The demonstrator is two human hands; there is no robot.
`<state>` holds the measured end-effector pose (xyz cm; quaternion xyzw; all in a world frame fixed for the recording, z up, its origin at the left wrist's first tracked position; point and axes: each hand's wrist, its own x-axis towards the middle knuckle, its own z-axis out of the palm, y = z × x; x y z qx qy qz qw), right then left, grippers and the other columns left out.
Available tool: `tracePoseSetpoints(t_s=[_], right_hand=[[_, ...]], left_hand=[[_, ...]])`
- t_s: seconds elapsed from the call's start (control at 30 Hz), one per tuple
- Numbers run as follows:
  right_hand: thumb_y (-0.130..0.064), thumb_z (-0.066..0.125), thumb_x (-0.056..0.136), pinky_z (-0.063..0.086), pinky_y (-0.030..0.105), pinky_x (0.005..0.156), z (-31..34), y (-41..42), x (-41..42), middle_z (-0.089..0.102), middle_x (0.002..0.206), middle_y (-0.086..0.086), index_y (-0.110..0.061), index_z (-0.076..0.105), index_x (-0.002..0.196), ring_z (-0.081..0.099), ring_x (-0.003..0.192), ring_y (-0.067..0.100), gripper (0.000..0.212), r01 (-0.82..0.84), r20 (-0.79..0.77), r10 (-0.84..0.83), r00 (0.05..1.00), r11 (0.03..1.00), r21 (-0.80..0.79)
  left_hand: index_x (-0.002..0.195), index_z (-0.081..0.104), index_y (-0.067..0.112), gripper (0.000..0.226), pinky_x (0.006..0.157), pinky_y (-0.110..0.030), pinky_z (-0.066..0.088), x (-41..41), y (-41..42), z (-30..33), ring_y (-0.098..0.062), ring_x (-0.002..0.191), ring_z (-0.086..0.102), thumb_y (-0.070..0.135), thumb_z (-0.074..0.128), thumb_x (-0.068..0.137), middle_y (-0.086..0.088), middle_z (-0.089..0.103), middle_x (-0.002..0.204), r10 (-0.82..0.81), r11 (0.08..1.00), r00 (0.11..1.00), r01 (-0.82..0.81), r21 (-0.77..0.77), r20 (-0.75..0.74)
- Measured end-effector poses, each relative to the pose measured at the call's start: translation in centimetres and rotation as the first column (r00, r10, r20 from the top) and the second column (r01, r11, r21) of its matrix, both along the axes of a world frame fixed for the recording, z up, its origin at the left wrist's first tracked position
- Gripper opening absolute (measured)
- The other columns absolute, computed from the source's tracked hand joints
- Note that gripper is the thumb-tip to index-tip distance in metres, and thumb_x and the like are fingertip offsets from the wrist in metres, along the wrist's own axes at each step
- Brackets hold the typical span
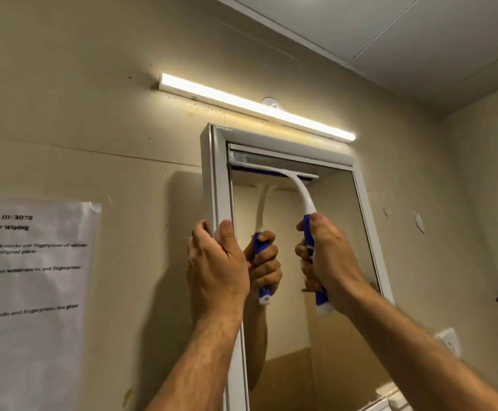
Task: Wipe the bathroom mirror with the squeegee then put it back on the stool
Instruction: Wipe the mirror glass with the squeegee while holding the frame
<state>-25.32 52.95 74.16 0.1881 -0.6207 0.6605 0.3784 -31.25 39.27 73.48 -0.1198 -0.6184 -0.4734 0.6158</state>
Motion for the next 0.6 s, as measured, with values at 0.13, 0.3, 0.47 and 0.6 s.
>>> tracePoseSetpoints(t_s=[0.13,0.3,0.47,0.6], right_hand=[[-0.043,0.032,0.101,0.034,0.022,0.038,1.3,-0.3,-0.4,0.043,0.062,0.000,-0.014,0.051,0.098,0.035,0.040,0.007,0.035,-0.003,-0.008,0.003,1.000,1.000,-0.004],[-0.043,0.030,0.101,0.033,0.022,0.039,-2.1,-0.6,-1.1,0.043,0.060,0.000,-0.017,0.052,0.093,0.035,0.038,0.006,0.035,0.028,-0.005,-0.028,1.000,1.000,0.006],[-0.042,0.030,0.101,0.033,0.023,0.037,-1.4,0.5,-0.6,0.044,0.060,0.000,-0.015,0.052,0.093,0.035,0.039,0.007,0.036,0.082,-0.001,-0.082,0.997,0.996,0.038],[-0.039,0.032,0.101,0.033,0.023,0.038,1.9,1.7,0.0,0.043,0.062,0.001,-0.011,0.053,0.097,0.035,0.043,0.009,0.035,0.066,0.022,-0.067,0.998,0.998,0.023]], left_hand=[[0.133,0.042,0.010,0.057,0.051,-0.001,0.033,0.2,0.0,0.3,0.002,0.077,0.037,0.051,0.027,0.096,-0.005,0.056,0.113,-0.021,1.000,1.000,0.021,-0.008,0.016],[0.134,0.041,0.010,0.057,0.053,-0.005,0.024,0.1,-0.1,0.1,-0.003,0.088,0.040,0.050,0.028,0.097,-0.008,0.055,0.117,-0.038,0.999,0.999,0.038,-0.005,0.005],[0.134,0.041,0.007,0.059,0.054,-0.008,0.023,0.1,-0.1,0.0,-0.006,0.088,0.041,0.050,0.028,0.097,-0.012,0.056,0.118,-0.047,0.999,0.999,0.047,-0.003,-0.009],[0.135,0.040,0.006,0.059,0.055,-0.008,0.021,0.2,0.0,0.1,-0.006,0.088,0.039,0.050,0.029,0.097,-0.013,0.055,0.118,-0.040,0.999,0.999,0.040,-0.004,-0.021]])
